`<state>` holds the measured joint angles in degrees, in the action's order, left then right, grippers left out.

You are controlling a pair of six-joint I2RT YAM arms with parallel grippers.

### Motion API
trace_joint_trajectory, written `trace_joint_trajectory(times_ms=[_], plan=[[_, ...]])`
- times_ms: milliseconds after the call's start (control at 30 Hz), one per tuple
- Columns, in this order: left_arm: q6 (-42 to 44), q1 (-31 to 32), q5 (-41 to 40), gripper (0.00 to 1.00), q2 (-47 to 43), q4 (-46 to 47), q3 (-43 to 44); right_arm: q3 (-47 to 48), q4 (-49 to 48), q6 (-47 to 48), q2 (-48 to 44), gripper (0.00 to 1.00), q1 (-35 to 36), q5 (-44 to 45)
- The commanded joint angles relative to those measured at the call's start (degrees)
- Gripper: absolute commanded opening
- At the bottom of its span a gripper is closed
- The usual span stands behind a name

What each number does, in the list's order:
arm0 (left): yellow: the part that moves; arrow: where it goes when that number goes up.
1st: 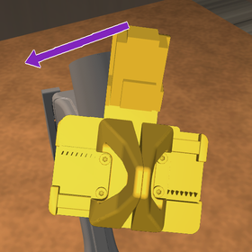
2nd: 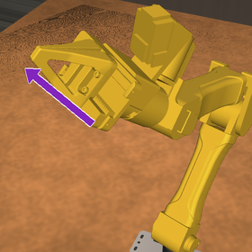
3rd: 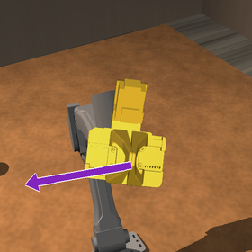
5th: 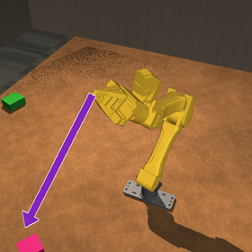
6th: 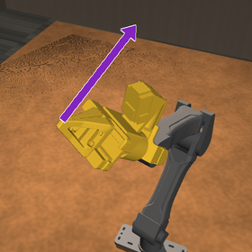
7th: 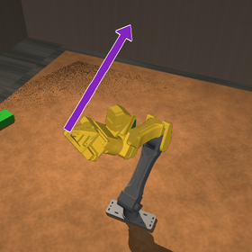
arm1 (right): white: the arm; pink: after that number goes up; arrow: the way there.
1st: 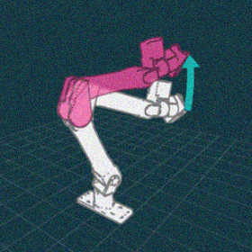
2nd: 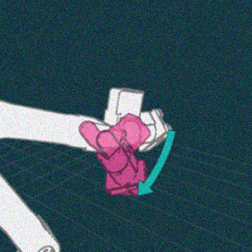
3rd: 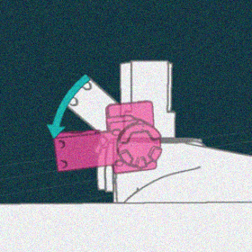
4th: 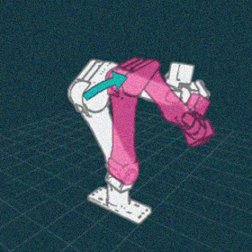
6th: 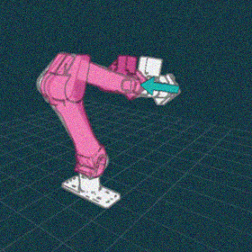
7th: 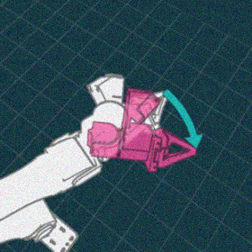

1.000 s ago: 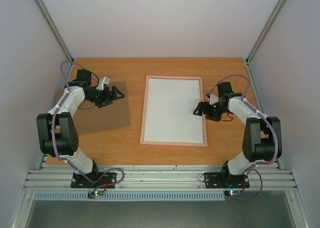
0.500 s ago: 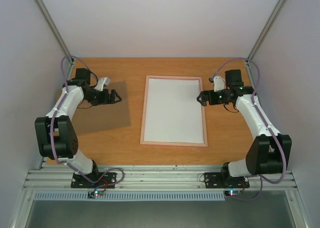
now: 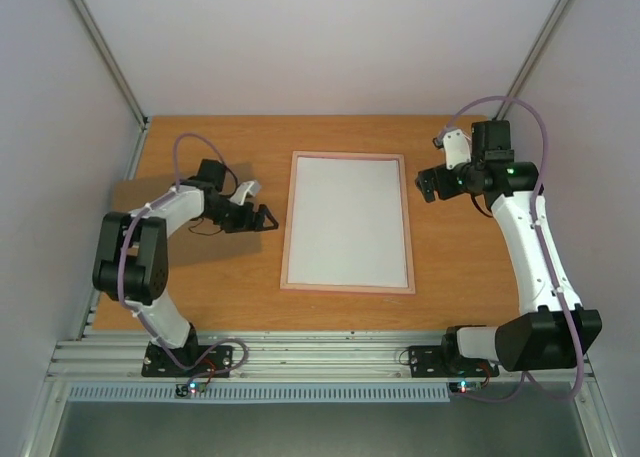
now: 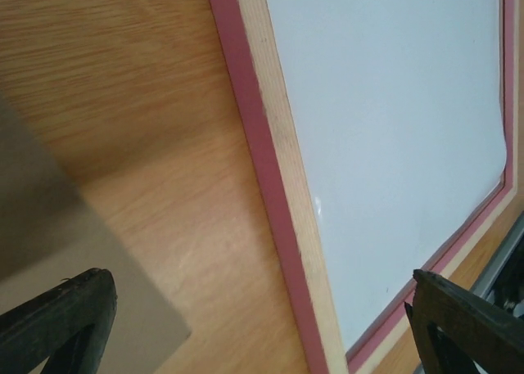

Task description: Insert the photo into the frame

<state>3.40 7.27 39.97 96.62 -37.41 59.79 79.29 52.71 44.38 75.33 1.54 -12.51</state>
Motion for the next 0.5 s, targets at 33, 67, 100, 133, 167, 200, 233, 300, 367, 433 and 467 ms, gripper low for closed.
trace_joint_trajectory(times_ms=[33,67,100,133,167,200,233,300,367,433,467], plan=[[-7.14,3.94,4.26,0.96,6.81,10.77,0.88,1.39,9.22,0.60,-2.36,0.98,-2.44,-5.65],[-7.39,4.85,4.52,0.96,8.22,11.01,1.85,1.13,9.14,0.47,-2.45,0.98,-2.63,-6.72],[-7.19,5.86,4.36,0.95,9.43,11.06,2.82,0.79,8.71,0.34,-2.26,0.98,-2.68,-7.56],[-7.12,6.78,3.75,0.94,10.75,11.11,3.90,0.63,8.33,-0.35,-1.86,0.98,-2.73,-8.05],[-7.36,7.67,3.68,0.93,11.92,11.30,5.00,0.98,8.41,-1.18,-1.07,0.99,-3.04,-9.25],[-8.01,8.45,4.37,0.93,12.97,12.00,5.81,1.50,8.70,-1.76,-0.42,0.99,-3.30,-11.86],[-9.41,9.55,4.91,0.92,13.94,13.43,6.56,1.76,8.64,-2.02,0.18,0.99,-3.36,-13.23],[-10.96,12.20,4.84,0.91,15.61,15.27,7.90,2.06,8.35,-2.59,1.49,0.98,-3.39,-14.96],[-11.95,15.49,4.41,0.91,17.27,17.25,9.45,2.54,8.04,-3.31,2.54,0.99,-3.43,-14.87],[-12.11,18.88,4.04,0.91,19.09,18.42,11.63,2.88,8.33,-3.44,3.17,0.98,-3.48,-14.91],[-12.07,20.31,3.84,0.91,20.06,18.73,12.96,2.89,8.32,-3.69,3.38,0.99,-3.48,-15.04]])
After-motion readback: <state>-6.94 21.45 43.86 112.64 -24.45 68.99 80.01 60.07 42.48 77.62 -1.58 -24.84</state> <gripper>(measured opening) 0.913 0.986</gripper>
